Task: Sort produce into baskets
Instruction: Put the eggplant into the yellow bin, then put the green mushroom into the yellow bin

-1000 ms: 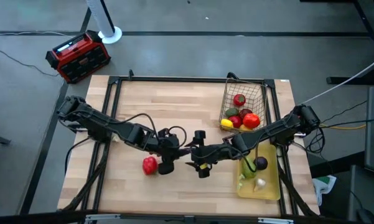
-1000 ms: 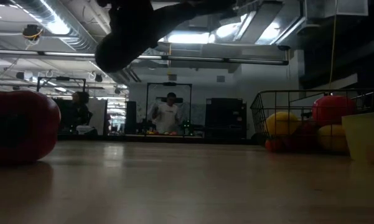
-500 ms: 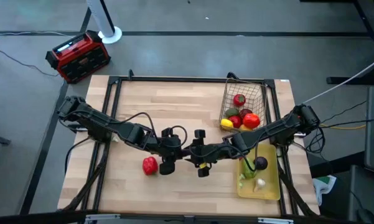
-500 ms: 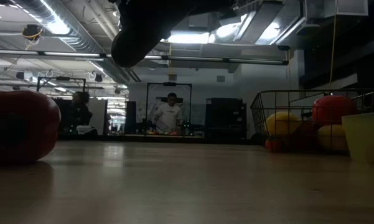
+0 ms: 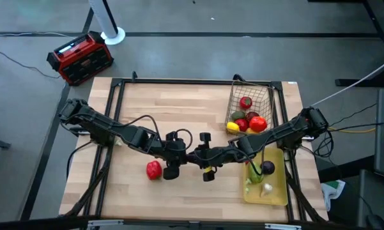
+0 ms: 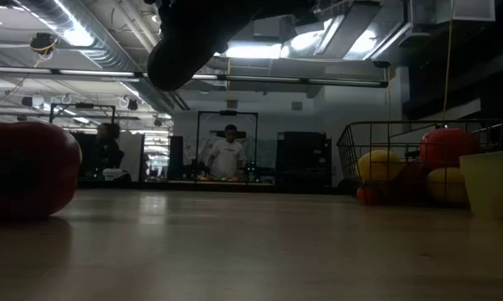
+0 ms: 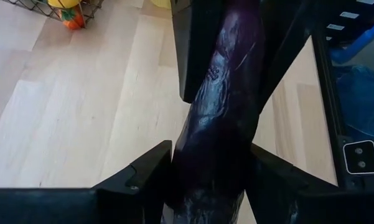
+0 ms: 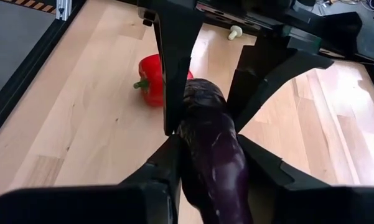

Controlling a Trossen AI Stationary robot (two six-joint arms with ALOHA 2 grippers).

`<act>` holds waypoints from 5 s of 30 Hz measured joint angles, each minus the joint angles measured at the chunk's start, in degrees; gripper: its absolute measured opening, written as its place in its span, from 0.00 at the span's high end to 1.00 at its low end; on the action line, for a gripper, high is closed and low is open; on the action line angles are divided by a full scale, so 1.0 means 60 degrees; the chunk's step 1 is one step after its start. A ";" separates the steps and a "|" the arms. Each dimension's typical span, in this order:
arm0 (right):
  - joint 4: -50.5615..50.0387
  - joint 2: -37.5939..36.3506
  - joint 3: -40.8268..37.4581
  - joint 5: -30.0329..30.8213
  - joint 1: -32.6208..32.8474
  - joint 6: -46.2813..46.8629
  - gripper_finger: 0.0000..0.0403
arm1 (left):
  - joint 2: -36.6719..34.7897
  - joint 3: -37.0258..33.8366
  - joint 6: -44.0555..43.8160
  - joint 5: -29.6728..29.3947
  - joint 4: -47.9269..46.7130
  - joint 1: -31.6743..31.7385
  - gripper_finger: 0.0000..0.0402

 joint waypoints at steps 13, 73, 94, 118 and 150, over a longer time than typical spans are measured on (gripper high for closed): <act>-0.0124 0.0000 0.0000 0.0032 0.0015 -0.0018 0.70 | 0.0226 -0.0004 0.0153 0.0174 -0.0039 0.0278 0.34; -0.9945 -0.2331 0.0007 -0.4980 0.3825 0.8244 0.70 | -0.0182 -0.0007 0.0397 0.0847 -0.2761 0.1224 0.31; -0.9871 -0.2328 0.0004 -0.4628 0.5038 0.9823 0.70 | -0.0182 -0.0007 0.0394 0.0844 -0.2721 0.1224 0.31; -1.0736 -0.1823 -0.0004 -0.4353 0.5016 0.9978 0.43 | -0.0182 -0.0004 0.0547 0.0844 -0.3960 0.1224 0.31; -1.0586 -0.1676 -0.0004 -0.3236 0.5016 0.9954 0.29 | -0.0182 -0.3470 0.2375 0.1270 -0.9462 0.1599 0.31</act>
